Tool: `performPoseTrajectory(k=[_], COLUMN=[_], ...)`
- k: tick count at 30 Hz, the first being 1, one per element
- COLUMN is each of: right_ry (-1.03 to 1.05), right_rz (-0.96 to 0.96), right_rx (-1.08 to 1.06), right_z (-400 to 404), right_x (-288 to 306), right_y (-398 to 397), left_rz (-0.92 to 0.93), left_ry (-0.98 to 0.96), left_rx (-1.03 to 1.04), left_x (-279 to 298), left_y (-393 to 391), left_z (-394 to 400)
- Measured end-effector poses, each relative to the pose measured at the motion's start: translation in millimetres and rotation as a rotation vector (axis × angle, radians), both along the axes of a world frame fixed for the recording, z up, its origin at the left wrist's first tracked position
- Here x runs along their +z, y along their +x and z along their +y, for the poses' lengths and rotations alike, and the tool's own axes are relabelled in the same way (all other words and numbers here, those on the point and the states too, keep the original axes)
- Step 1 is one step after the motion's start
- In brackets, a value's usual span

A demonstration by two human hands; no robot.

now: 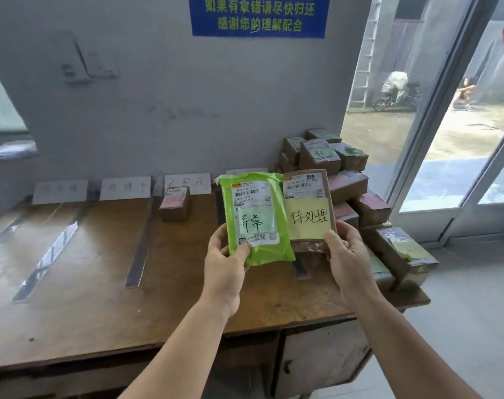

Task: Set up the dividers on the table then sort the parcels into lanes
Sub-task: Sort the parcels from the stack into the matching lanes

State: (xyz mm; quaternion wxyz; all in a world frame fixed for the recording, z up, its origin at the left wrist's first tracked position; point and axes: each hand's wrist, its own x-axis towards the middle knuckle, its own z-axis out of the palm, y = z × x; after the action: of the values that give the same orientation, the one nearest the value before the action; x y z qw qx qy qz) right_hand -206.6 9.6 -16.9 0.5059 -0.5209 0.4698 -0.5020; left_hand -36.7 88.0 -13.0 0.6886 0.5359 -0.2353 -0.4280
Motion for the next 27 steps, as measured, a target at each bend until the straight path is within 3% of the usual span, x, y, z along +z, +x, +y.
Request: performPoseTrajectory(k=[8,15,22,27], right_ry=[-0.073,-0.097,-0.066,-0.085], right_rz=[0.058,0.237,0.318,0.33], right_rx=[-0.098,-0.165,-0.104,-0.028], right_z=[-46,-115,-197,-240], right_x=[10,7,-4,-4], right_y=[23,24,33,44], left_rz=[0.018,0.03,0.138,0.119], left_ry=[0.066,0.198,0.337,0.389], left_rx=[0.055,0.114,0.19,0.241], left_x=[1,-19,-46,-67], left_y=[10,3,8,17], left_z=[-39,-121,-221,-264])
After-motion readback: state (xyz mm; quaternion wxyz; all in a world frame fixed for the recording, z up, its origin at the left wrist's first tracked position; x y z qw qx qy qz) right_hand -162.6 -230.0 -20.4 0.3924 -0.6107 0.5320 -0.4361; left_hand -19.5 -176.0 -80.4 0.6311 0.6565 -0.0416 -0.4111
